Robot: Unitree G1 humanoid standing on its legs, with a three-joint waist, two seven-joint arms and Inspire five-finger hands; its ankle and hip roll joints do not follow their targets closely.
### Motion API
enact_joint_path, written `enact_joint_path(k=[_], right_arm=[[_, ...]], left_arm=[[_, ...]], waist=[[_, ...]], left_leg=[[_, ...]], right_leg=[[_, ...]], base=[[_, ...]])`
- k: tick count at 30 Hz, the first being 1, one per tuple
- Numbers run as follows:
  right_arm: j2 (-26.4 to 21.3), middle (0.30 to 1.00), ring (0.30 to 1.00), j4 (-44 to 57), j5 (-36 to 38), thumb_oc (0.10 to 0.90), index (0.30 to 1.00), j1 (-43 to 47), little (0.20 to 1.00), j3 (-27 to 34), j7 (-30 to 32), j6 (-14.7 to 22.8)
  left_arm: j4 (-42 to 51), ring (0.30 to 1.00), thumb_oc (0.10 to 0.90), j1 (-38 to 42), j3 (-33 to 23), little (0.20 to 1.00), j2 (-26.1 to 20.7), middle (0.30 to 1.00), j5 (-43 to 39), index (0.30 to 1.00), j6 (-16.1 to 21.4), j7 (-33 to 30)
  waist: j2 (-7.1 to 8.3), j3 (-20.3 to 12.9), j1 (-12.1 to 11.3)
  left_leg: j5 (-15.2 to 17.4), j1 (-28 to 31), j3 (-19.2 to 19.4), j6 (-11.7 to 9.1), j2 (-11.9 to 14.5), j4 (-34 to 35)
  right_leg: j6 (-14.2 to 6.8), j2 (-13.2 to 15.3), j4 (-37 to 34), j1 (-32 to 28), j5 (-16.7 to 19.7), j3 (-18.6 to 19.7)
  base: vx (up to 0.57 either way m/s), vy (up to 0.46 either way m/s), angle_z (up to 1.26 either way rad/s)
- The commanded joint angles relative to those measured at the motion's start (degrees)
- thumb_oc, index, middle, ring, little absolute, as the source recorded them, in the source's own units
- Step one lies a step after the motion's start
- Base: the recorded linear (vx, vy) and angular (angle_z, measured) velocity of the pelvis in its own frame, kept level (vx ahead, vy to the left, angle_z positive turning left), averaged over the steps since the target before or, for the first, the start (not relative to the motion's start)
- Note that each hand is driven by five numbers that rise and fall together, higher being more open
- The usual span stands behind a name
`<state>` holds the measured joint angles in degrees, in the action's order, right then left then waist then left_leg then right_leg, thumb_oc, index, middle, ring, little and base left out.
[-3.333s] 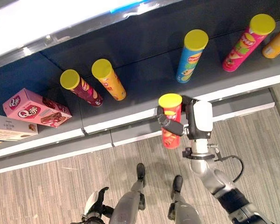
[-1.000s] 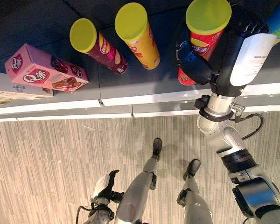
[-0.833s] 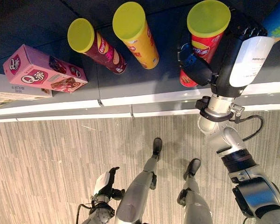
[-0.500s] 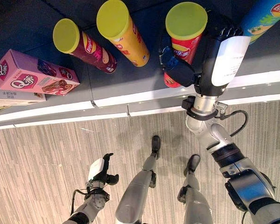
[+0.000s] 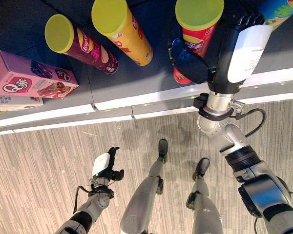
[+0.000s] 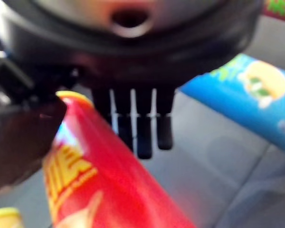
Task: Put the goods on the table back onto the shelves and tidy them up.
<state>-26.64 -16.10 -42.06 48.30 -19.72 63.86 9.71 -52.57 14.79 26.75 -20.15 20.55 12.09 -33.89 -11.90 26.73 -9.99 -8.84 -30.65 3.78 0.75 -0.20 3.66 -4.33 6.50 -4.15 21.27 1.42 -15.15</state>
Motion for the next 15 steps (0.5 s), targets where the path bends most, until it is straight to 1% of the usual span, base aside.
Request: enact_joint_path(k=[1,5,8,9,10,13,15], right_arm=[[-1.67,0.3,0.3,9.49,-3.92,0.4,0.3,2.51,0.3,-0.11,1.33,3.16],[-2.35,0.3,0.3,13.43,-5.69,0.4,0.3,2.63,0.3,-1.71,-0.65,4.14],[-2.04,0.3,0.3,14.19,-5.74,0.4,0.3,2.71,0.3,-2.5,-1.32,4.88],[-1.76,0.3,0.3,14.77,-5.51,0.4,0.3,3.05,0.3,-3.47,-2.02,5.8],[-1.75,0.3,0.3,14.76,-5.5,0.4,0.3,3.08,0.3,-3.5,-2.04,5.81],[-1.3,0.3,0.3,16.39,-5.37,0.4,0.3,3.72,0.3,-4.76,-3.5,6.89],[-1.14,0.3,0.3,16.63,-5.22,0.4,0.3,3.59,0.3,-4.98,-3.97,7.16]], left_arm=[[-2.3,0.9,0.8,0.75,-0.76,0.9,-3.25,0.9,1.14,0.9,-1.29,-3.66],[-0.22,0.9,0.8,1.0,-1.15,0.9,-4.58,0.9,2.44,0.9,-1.3,-4.38],[0.63,0.9,0.8,0.81,-1.38,0.9,-4.95,0.9,2.51,0.9,-1.25,-4.72],[1.05,0.9,0.8,0.92,-1.49,0.9,-5.26,0.9,2.68,0.9,-1.28,-5.03],[1.06,0.9,0.8,0.9,-1.52,0.9,-5.25,0.9,2.69,0.9,-1.28,-5.03],[2.71,0.9,0.8,0.22,-1.99,0.9,-5.85,0.9,2.98,0.9,-1.24,-5.46],[2.96,0.9,0.8,0.07,-2.17,0.9,-5.96,0.9,2.97,0.9,-1.28,-5.47]], waist=[[0.94,-2.74,-0.48],[0.98,-2.59,-0.33],[1.0,-2.55,-0.33],[0.79,-2.42,-0.27],[0.81,-2.47,-0.25],[0.2,-2.28,-0.35],[0.16,-2.36,-0.37]], left_leg=[[8.64,-4.87,1.98,-3.28,0.04,-9.77],[8.53,-5.9,2.13,-3.21,-0.04,-9.65],[8.51,-6.41,2.23,-3.16,-0.07,-9.69],[8.59,-7.01,2.35,-3.11,-0.28,-9.9],[8.6,-7.11,2.36,-3.1,-0.28,-9.96],[8.58,-8.73,2.64,-3.01,-0.47,-10.49],[8.55,-8.89,2.72,-2.97,-0.53,-10.49]], right_leg=[[-4.65,8.01,1.54,6.53,6.27,2.82],[-4.71,8.03,1.68,8.05,6.46,3.1],[-4.72,8.13,1.93,8.84,6.58,3.4],[-4.74,8.28,2.12,9.51,6.77,3.52],[-4.75,8.3,2.17,9.61,6.76,3.53],[-4.91,8.62,2.34,11.06,7.1,4.05],[-4.96,8.66,2.38,11.31,7.16,4.12]], base=[[0.01,-0.004,-0.06],[0.01,0.007,-0.04],[0.0,0.002,-0.04],[0.0,0.004,-0.08],[0.01,0.011,-0.06],[0.0,0.026,-0.04],[0.0,0.015,-0.04]])
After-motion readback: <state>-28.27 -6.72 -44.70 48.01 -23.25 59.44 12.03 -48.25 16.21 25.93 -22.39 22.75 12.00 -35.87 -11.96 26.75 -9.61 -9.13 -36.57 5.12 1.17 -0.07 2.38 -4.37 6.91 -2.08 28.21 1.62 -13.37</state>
